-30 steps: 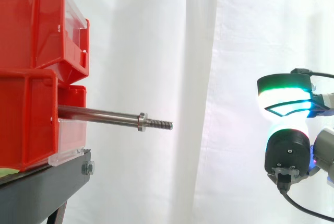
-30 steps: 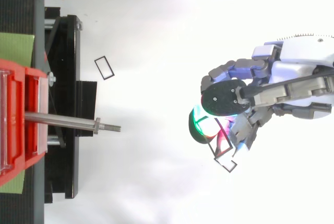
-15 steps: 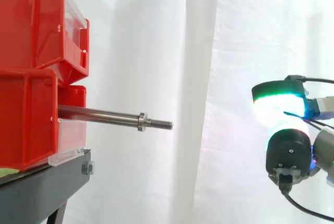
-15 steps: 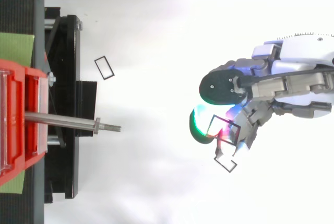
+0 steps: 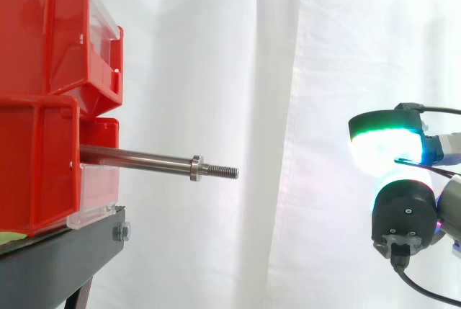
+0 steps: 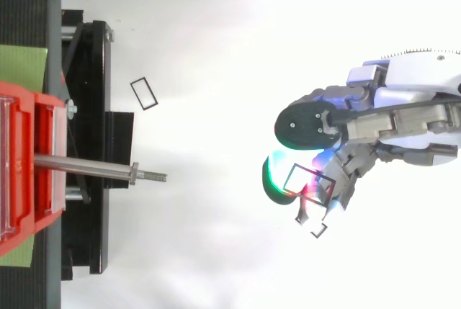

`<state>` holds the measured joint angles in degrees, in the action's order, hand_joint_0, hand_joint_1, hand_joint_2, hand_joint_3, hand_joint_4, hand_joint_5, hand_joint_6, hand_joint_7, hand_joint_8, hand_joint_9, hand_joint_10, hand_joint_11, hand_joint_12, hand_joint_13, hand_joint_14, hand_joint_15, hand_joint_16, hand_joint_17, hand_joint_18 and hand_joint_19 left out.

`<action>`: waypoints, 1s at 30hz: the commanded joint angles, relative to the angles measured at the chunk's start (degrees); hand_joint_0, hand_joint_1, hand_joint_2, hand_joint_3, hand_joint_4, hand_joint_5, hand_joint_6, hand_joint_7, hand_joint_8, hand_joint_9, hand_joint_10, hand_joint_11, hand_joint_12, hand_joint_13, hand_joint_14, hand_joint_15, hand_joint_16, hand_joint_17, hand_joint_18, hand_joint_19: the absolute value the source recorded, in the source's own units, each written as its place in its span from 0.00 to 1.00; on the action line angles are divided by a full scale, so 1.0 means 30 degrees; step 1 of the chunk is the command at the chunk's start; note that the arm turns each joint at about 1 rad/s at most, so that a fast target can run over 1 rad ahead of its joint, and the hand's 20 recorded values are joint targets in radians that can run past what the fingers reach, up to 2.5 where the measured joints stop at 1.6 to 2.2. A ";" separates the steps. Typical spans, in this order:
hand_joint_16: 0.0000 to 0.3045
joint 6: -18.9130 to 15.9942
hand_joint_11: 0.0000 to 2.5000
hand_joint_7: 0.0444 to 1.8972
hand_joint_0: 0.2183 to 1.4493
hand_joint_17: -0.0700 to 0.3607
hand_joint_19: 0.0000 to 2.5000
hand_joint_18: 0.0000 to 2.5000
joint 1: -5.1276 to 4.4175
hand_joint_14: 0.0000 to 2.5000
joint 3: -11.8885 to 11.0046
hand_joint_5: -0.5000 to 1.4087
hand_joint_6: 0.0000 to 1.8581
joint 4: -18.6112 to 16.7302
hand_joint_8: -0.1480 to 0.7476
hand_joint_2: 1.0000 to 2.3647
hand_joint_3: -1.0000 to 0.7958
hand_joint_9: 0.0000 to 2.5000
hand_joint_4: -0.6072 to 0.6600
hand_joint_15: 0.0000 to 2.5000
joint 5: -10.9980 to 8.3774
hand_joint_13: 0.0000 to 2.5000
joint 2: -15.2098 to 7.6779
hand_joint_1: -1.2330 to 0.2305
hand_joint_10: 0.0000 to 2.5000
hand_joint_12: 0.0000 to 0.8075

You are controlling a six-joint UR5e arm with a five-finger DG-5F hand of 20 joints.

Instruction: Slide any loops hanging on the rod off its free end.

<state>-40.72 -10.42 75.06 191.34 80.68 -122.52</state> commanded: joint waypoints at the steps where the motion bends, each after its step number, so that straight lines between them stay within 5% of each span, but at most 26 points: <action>1: 0.16 0.0565 0.23 0.55 0.27 0.42 0.18 0.43 0.0017 0.00 -0.0001 0.17 0.46 0.0000 0.55 0.00 0.32 0.48 0.61 0.12 0.0001 0.44 0.0001 0.52 0.01 0.40; 16: 0.17 0.1239 0.22 0.53 0.23 0.44 0.17 0.43 0.0017 0.00 -0.0001 0.17 0.45 0.0000 0.56 0.00 0.28 0.48 0.63 0.12 0.0001 0.44 0.0001 0.63 0.01 0.41; 30: 0.19 0.1268 0.23 0.50 0.18 0.46 0.16 0.46 0.0075 0.00 -0.0001 0.16 0.46 0.0000 0.59 0.00 0.28 0.48 0.66 0.12 0.0001 0.46 0.0001 0.44 0.01 0.45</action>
<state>-36.91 -10.24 75.04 191.34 80.68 -122.52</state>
